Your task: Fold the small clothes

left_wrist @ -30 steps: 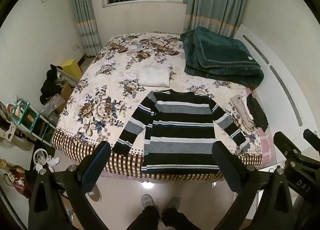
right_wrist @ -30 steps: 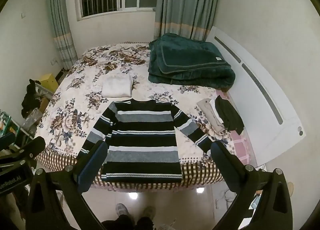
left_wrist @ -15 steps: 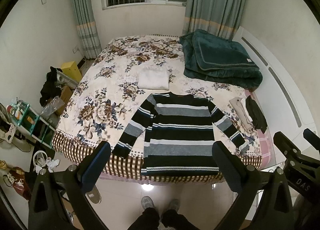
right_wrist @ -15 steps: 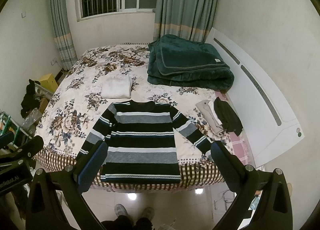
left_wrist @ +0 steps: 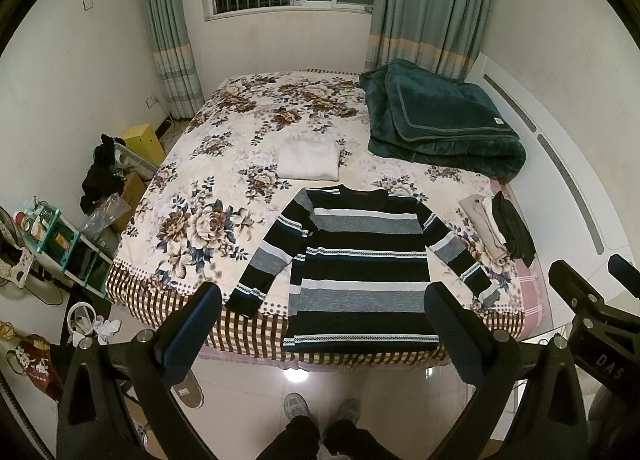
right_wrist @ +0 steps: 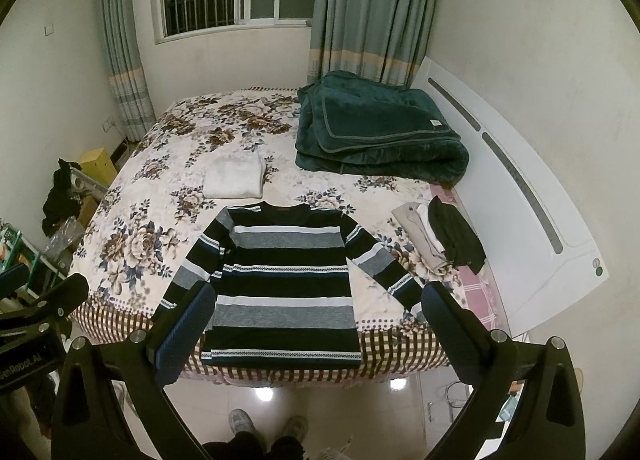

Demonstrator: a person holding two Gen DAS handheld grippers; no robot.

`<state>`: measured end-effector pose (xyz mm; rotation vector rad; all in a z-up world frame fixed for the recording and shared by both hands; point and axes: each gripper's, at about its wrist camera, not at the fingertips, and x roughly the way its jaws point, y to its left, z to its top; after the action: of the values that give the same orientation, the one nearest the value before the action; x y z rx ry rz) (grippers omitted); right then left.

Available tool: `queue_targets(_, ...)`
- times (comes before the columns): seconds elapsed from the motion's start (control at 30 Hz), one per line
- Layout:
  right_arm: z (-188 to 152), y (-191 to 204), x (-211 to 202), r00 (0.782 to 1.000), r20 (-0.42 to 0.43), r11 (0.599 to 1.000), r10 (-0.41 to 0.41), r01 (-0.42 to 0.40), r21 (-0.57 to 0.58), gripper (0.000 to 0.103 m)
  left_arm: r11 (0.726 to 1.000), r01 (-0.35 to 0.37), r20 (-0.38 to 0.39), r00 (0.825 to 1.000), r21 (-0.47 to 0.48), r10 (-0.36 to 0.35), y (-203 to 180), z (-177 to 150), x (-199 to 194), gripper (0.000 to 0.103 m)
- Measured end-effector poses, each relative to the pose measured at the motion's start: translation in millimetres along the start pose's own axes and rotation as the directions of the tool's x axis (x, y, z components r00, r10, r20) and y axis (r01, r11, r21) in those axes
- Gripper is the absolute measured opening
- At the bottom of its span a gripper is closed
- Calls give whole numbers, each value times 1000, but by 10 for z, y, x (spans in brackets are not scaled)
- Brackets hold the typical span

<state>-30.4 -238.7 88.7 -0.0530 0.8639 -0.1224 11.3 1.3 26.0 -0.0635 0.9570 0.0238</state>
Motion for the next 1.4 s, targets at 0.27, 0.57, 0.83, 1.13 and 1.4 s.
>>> queue_targets(0.27,4,-10,0,1000,1,1000,0,0,0,103,1000,-1,3,1000,-1,1,-3,16,-5,103)
queue_targets(0.57,4,-8,-3,1000,2,1000,0,0,0,103,1000,-2,6,1000,0,2,-12,66,-23,103)
queue_targets(0.83,18,-7,-17,1000,2,1000,-1,1,0,103,1000,-1,7,1000,1,1,-8,50,-21,103)
queue_targets(1.13,4,-11,-2,1000,4,1000,1,-1,0,103,1000,-1,9,1000,0,1,-13,46,-22,103)
queue_targets(1.4,9,-7,-9,1000,4,1000,2,-2,0,103,1000,-4,11,1000,2,4,-29,151,-32,103)
